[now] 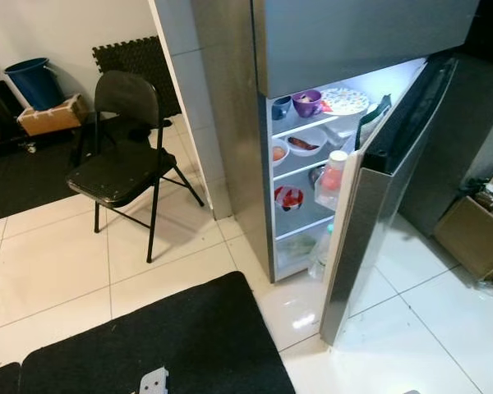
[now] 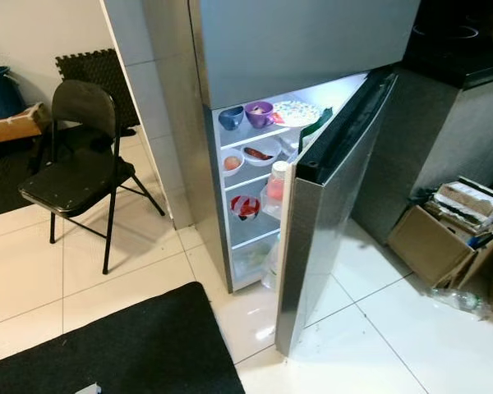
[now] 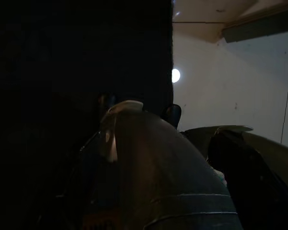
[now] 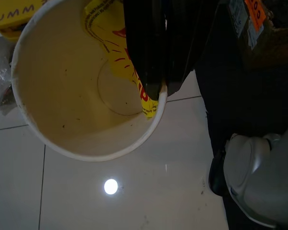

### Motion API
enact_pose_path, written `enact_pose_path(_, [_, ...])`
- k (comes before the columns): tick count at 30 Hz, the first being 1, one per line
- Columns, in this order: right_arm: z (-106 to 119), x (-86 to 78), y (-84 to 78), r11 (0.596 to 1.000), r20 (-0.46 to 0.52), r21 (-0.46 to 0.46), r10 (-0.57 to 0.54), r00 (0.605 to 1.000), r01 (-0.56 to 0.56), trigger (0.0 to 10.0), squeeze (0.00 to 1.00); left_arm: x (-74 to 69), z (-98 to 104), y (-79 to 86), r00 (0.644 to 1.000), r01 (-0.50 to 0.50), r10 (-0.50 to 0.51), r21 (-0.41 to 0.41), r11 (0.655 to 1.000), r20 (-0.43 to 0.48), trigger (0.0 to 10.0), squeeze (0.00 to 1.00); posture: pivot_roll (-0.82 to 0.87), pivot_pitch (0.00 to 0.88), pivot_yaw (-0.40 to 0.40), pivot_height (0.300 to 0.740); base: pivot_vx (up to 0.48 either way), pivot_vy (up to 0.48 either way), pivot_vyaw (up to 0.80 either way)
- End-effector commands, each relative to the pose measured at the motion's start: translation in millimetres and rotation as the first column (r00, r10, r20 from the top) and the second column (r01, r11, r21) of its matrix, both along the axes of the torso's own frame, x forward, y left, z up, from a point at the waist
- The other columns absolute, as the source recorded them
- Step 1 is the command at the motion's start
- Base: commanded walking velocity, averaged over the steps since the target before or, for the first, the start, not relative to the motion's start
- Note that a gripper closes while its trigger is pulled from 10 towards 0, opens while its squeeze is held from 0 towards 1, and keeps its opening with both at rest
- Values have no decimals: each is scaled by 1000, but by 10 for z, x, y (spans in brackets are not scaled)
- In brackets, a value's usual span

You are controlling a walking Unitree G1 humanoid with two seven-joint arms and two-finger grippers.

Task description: Restocking fridge

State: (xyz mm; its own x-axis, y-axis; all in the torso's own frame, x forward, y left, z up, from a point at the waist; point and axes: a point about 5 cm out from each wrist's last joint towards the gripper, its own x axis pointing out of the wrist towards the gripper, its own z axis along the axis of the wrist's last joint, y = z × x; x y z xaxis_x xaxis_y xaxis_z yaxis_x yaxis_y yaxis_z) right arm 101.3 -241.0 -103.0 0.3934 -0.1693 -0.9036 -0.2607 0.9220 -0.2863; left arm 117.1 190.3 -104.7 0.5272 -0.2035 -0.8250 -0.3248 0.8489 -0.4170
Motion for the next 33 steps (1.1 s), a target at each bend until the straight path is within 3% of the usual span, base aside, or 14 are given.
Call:
enact_pose_path(1, [-16, -39, 30, 1000, -6, 11, -3, 1000, 3, 10000, 0, -64, -26, -91, 998, -54, 53, -64, 996, -21, 10000, 0, -54, 0, 70, 740, 0, 0, 0])
enact_pose_path(5, [-18, -49, 31, 1000, -4, 11, -6, 1000, 6, 10000, 0, -139, -41, -86, 992, -126, 123, -98, 987, -34, 10000, 0, -53, 0, 72, 740, 0, 0, 0])
enact_pose_path(8, [-22, -85, 16, 1000, -8, 9, -10, 1000, 10, 10000, 0, -363, -91, 16, 988, -106, 103, -19, 994, -111, 10000, 0, -55, 0, 70, 740, 0, 0, 0])
enact_pose_path(9, [-22, -85, 16, 1000, -8, 9, -10, 1000, 10, 10000, 0, -363, -91, 16, 988, -106, 103, -19, 994, -111, 10000, 0, -55, 0, 70, 740, 0, 0, 0])
enact_pose_path(10, [-23, -100, 9, 1000, -9, 7, -12, 1000, 13, 10000, 0, -497, -124, 7, 982, -92, 93, 10, 996, -163, 10000, 0, -57, 0, 65, 740, 0, 0, 0])
enact_pose_path(13, [-22, -110, -2, 1000, -10, 5, -13, 1000, 13, 10000, 0, -518, -134, -10, 979, -89, 93, 33, 996, -179, 10000, 0, -55, 0, 63, 740, 0, 0, 0])
enact_pose_path(18, [-19, -119, -21, 1000, -12, 1, -10, 1000, 10, 10000, 0, -427, -127, 28, 980, -54, 79, 139, 989, -183, 10000, 0, -56, 0, 56, 740, 0, 0, 0])
enact_pose_path(22, [-8, -91, -38, 1000, -5, -3, -11, 1000, 11, 10000, 0, -354, -111, 69, 978, -105, 133, 171, 980, -163, 10000, 0, -65, 0, 56, 740, 0, 0, 0])
enact_pose_path(25, [1, -67, -49, 1000, 3, -6, -15, 1000, 15, 10000, 0, -391, -121, 162, 944, -142, 221, 304, 942, -245, 10000, 0, -67, 0, 55, 740, 0, 0, 0])
enact_pose_path(26, [1, -67, -49, 1000, 3, -6, -15, 1000, 15, 10000, 0, -391, -121, 162, 944, -142, 221, 304, 942, -245, 10000, 0, -67, 0, 55, 740, 0, 0, 0])
enact_pose_path(28, [3, -64, -55, 1000, 5, -7, -17, 1000, 17, 10000, 0, -477, -128, 237, 910, -141, 273, 387, 911, -311, 10000, 0, -66, 0, 56, 740, 0, 0, 0])
enact_pose_path(32, [1, -61, -47, 1000, 3, -7, -15, 1000, 15, 10000, 0, -535, -131, 272, 889, -143, 303, 419, 897, -344, 10000, 12, -62, 0, 58, 740, 0, 0, 0])
enact_pose_path(33, [-2, -58, -32, 1000, 4, -4, -16, 1000, 16, 10000, 0, -556, -137, 259, 886, -145, 298, 400, 905, -355, 10000, 165, -62, 0, 58, 740, 0, 0, 0])
